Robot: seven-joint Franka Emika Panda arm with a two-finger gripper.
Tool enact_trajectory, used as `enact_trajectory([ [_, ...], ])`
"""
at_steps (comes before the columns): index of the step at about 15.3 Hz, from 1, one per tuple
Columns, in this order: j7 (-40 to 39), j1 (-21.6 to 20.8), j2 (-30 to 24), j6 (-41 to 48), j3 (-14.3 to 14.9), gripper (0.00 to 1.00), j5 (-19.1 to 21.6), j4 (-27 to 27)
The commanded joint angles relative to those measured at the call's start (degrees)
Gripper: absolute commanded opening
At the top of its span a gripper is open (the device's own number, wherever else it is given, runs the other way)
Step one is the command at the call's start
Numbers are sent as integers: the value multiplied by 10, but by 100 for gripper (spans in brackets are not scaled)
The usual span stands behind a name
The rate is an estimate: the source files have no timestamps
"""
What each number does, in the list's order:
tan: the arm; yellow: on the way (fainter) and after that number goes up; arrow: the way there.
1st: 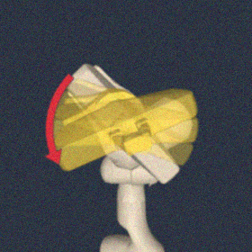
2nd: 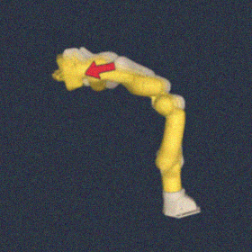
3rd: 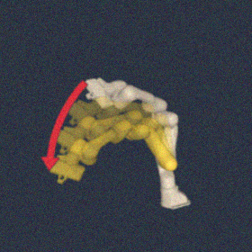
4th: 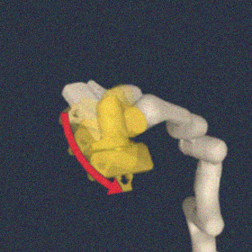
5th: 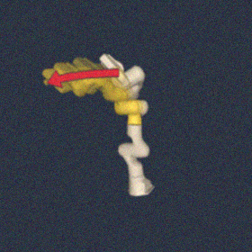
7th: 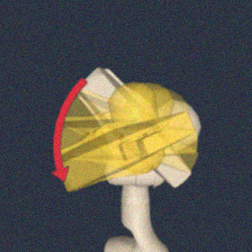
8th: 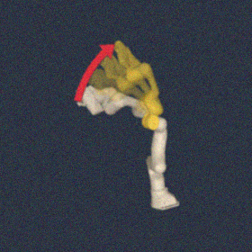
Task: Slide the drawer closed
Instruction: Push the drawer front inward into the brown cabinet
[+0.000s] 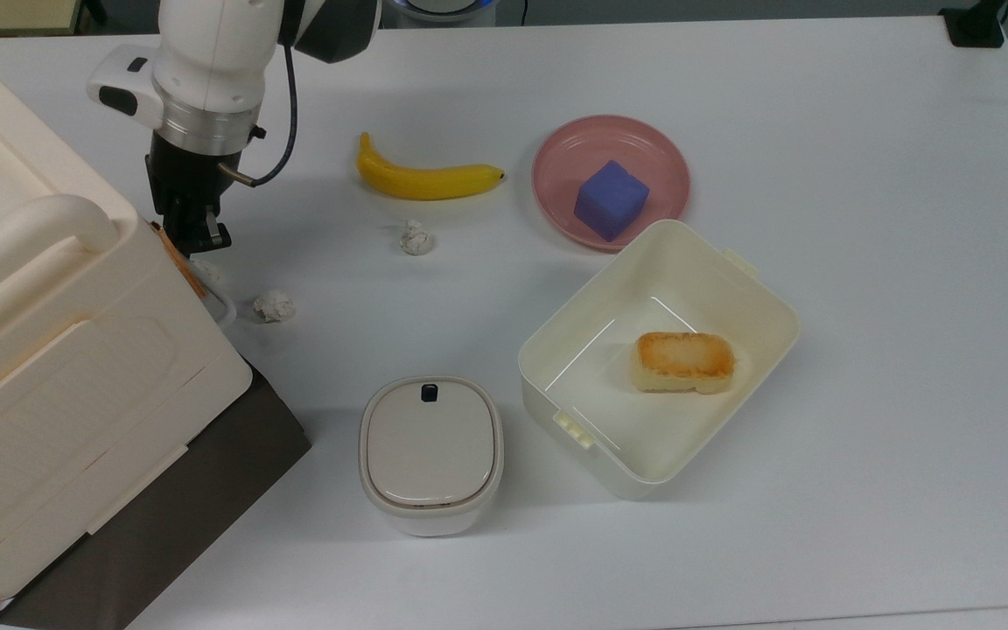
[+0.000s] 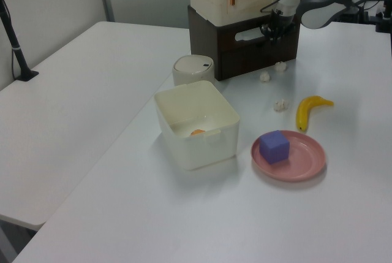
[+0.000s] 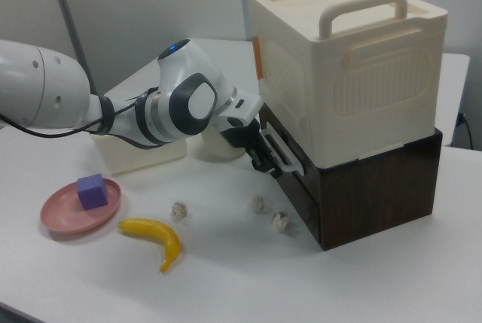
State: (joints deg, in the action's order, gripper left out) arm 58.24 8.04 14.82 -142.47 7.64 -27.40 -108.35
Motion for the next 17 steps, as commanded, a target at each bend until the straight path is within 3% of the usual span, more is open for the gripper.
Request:
enact_trajectory([
  [1, 19, 6, 6, -17, 4, 0, -31, 8],
  [5, -61, -3, -14, 88, -7, 0, -21, 6],
  [6, -88, -4, -25, 122, -21, 0, -2, 6],
  [8, -182, -5, -55, 195, -45, 0, 77, 8],
  [11, -330, -21, -98, 333, -49, 0, 188, 37],
  [15, -405, -36, -111, 453, -49, 0, 240, 126],
  [17, -425, -45, -122, 482, -49, 0, 249, 138],
])
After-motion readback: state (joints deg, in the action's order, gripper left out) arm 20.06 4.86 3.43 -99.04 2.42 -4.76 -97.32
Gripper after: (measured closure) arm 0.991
